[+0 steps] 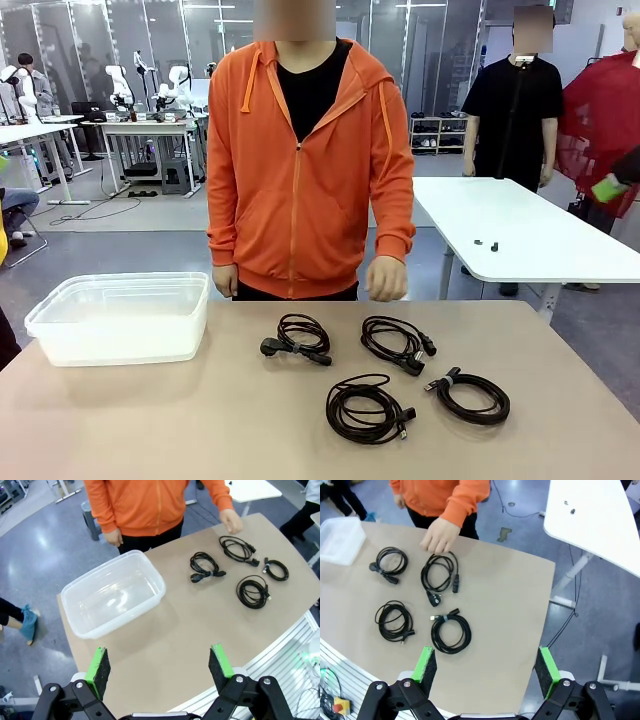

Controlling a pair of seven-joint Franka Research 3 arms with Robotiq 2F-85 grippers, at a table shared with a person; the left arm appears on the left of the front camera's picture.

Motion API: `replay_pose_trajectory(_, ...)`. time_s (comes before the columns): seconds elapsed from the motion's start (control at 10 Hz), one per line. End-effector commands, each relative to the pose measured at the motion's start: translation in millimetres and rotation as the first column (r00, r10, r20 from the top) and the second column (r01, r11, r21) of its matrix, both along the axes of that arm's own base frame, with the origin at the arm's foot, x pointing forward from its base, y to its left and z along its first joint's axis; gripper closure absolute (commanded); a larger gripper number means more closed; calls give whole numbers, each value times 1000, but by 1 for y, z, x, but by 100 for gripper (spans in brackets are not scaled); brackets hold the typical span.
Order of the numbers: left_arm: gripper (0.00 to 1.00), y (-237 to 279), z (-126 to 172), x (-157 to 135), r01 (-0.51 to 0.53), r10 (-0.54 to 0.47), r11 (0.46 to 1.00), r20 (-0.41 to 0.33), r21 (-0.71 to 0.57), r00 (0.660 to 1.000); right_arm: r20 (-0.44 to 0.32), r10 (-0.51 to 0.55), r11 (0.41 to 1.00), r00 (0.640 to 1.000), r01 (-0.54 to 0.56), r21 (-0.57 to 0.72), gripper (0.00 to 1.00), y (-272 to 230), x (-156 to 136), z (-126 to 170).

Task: Organize and store the cables.
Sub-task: Place the Power Cable into the Organizing box.

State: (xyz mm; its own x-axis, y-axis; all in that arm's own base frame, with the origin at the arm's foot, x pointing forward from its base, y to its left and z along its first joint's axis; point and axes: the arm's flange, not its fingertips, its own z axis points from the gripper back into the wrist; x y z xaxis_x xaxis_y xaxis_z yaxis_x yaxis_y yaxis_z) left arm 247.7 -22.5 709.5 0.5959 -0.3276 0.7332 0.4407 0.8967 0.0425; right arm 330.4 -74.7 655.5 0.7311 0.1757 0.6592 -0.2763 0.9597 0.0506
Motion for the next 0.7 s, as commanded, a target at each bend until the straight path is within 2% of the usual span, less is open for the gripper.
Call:
replay_pose_trajectory(0.0, 0, -1, 8, 2, -45, 44, 999, -39, -12, 998, 7, 10, 1000, 1000, -10, 4, 0, -1, -10, -9)
replay_pose_trajectory(0.2, 0, -1, 16, 3, -68, 67, 997, -21, -34, 998, -41, 5, 999, 999, -7, -37, 0, -7, -12, -22)
replay_pose_trajectory(0.4, 0, -7, 14, 8, -50, 50, 999, -26, -7, 998, -40, 13, 1000, 999, -14, -28, 0, -8, -10, -26)
replay_pose_trajectory(0.6, 0, -8, 15, 9, -64, 64, 998, -17, -10, 998, -70, -7, 999, 998, 4, -43, 0, -9, -11, -31)
